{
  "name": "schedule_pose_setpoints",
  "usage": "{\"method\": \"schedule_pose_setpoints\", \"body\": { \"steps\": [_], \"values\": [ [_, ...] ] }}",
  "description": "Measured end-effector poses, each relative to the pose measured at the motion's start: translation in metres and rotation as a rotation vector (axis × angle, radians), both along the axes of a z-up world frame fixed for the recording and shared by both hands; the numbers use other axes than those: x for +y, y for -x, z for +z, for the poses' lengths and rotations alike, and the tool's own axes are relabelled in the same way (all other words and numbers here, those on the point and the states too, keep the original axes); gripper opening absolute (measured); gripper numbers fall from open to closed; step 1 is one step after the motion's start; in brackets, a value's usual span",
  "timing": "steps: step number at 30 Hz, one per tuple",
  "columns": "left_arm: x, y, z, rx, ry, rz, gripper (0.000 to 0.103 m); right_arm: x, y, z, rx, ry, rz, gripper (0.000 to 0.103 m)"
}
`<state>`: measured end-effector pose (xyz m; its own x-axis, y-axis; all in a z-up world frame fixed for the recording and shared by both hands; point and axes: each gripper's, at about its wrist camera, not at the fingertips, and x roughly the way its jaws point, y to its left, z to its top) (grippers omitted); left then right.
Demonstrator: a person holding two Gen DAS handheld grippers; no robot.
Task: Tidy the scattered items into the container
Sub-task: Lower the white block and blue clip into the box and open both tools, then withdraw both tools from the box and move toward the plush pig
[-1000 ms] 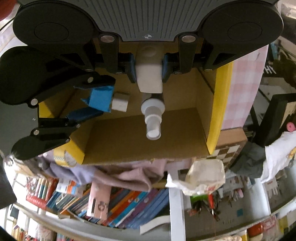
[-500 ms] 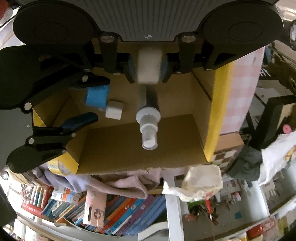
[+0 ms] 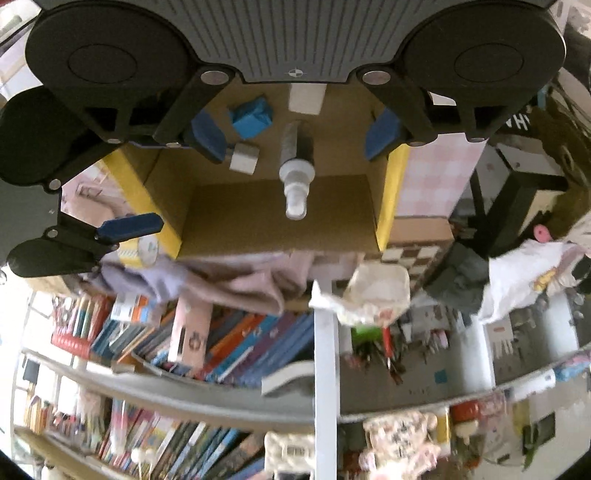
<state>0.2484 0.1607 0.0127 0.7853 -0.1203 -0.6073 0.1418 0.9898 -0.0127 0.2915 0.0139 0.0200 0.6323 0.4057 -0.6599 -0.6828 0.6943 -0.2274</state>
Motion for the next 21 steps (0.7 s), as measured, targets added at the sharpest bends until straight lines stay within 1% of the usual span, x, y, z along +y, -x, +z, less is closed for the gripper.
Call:
{"method": "schedule_pose_setpoints", "body": {
  "steps": [2, 8, 13, 15, 21],
  "values": [
    [-0.002, 0.009, 0.008, -0.027, 0.007, 0.002, 0.088, -0.006, 0.009, 0.008, -0.023, -0.026, -0.022, 0.080],
    [-0.008, 0.039, 0.031, -0.103, 0.017, -0.011, 0.089, -0.027, 0.038, 0.030, -0.104, -0.088, -0.099, 0.080],
    [-0.011, 0.063, 0.043, -0.143, 0.031, -0.004, 0.089, -0.049, 0.063, 0.046, -0.153, -0.152, -0.183, 0.080],
    [-0.014, 0.074, 0.046, -0.155, 0.023, -0.001, 0.090, -0.059, 0.075, 0.051, -0.172, -0.179, -0.220, 0.080],
    [-0.022, 0.106, 0.049, -0.176, -0.038, -0.002, 0.090, -0.086, 0.112, 0.057, -0.254, -0.268, -0.349, 0.080]
  ]
}}
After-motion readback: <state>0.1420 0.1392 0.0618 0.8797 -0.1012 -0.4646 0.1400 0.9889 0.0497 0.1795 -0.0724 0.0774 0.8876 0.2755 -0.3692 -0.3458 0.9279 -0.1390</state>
